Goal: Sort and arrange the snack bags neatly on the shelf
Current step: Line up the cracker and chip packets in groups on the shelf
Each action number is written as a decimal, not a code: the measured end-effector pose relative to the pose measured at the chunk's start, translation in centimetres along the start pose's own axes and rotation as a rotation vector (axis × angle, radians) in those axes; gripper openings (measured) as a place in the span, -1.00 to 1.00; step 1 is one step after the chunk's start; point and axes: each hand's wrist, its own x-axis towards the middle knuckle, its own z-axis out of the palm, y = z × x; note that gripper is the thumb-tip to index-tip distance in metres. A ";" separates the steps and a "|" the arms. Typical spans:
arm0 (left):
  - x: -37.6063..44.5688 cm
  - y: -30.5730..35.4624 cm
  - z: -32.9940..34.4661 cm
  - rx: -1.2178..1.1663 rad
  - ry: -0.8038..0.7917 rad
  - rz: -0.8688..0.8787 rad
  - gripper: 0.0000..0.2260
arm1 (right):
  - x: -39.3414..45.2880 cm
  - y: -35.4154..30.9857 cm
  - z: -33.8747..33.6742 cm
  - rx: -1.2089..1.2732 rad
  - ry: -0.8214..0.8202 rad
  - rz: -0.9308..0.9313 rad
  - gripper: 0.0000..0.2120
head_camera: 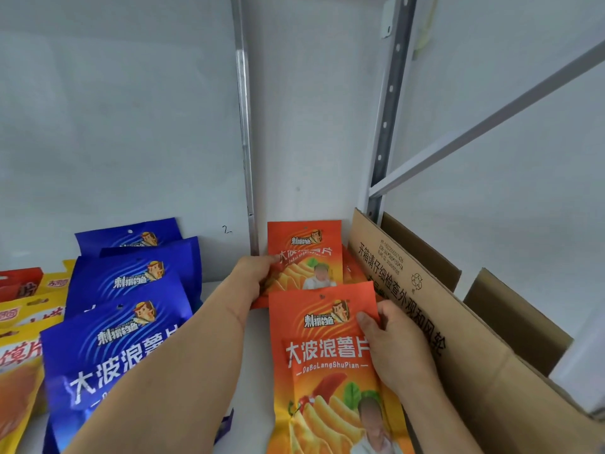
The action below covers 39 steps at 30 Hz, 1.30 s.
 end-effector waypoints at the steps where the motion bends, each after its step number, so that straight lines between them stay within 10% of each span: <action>1: 0.0 0.0 0.0 -0.019 -0.006 -0.021 -0.80 | 0.0 0.0 0.0 0.001 0.000 0.003 -0.85; 39: -10.8 -1.0 -0.5 -0.401 -0.426 0.162 -0.51 | 2.6 -2.4 1.0 -0.100 0.308 -0.167 -0.72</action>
